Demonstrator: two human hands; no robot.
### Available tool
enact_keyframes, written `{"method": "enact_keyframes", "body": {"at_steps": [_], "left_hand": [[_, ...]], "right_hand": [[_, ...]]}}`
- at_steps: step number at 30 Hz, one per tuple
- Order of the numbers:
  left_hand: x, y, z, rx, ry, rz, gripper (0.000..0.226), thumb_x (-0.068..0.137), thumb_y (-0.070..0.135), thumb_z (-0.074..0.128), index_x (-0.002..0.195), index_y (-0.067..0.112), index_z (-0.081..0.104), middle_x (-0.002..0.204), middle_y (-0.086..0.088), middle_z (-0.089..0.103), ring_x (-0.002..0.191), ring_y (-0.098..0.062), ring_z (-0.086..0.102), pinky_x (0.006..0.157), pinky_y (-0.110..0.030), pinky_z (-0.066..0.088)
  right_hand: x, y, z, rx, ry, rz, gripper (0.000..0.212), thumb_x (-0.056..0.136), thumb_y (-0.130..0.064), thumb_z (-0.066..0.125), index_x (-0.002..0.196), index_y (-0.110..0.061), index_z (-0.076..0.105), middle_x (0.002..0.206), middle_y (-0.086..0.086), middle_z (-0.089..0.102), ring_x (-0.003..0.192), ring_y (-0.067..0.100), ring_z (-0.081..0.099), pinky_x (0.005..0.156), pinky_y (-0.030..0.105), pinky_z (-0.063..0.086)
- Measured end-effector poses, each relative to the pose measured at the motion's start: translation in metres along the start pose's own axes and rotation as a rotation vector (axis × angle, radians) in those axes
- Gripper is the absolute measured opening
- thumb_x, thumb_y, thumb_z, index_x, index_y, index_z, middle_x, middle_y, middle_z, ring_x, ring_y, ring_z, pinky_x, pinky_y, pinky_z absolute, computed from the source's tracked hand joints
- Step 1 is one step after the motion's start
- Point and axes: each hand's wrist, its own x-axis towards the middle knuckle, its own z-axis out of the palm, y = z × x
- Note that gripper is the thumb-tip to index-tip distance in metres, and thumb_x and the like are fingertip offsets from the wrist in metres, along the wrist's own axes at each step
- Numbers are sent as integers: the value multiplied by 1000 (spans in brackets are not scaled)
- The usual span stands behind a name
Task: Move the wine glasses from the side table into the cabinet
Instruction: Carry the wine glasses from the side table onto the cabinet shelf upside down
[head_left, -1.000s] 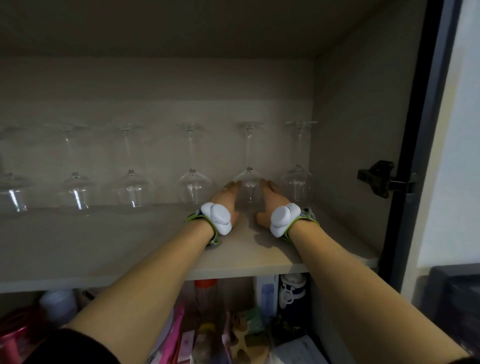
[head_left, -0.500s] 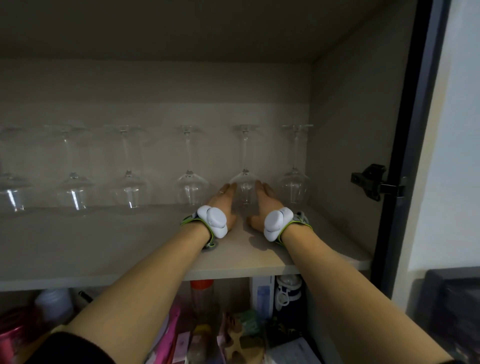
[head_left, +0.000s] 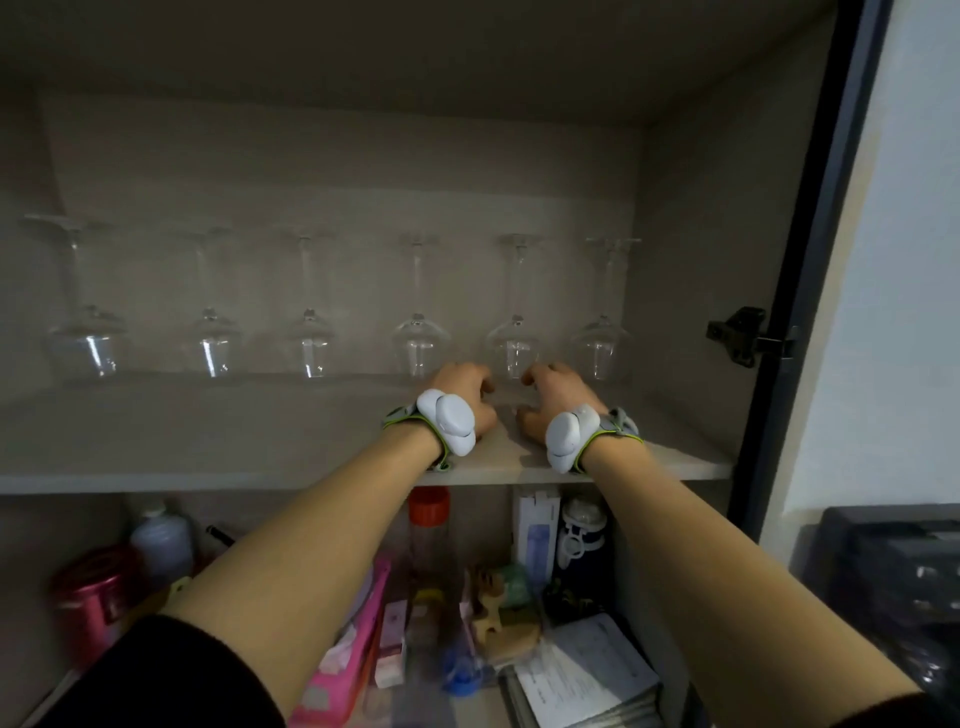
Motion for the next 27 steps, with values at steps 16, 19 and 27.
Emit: {"method": "enact_keyframes", "body": {"at_steps": [16, 19, 27], "left_hand": [[-145, -30, -43, -217, 35, 188, 12, 82, 16, 64, 90, 16, 74, 96, -4, 74, 89, -24, 67, 79, -28, 54], [-159, -32, -40, -216, -40, 157, 11, 83, 17, 63, 88, 17, 74, 98, -4, 74, 91, -25, 67, 81, -30, 55], [-204, -23, 10, -180, -260, 89, 16, 82, 13, 65, 95, 12, 75, 102, -6, 73, 94, -25, 67, 82, -30, 55]], "right_hand": [[-143, -78, -24, 9, 93, 236, 35, 83, -22, 65, 116, -9, 62, 118, 14, 59, 107, 32, 56, 81, 28, 42], [-162, -85, -20, 7, 76, 251, 33, 82, -19, 63, 113, -7, 63, 113, 14, 63, 103, 32, 59, 79, 32, 50], [-222, -75, 19, 30, -48, 280, 27, 85, -19, 59, 107, -5, 66, 111, 15, 66, 101, 34, 61, 70, 28, 43]]}}
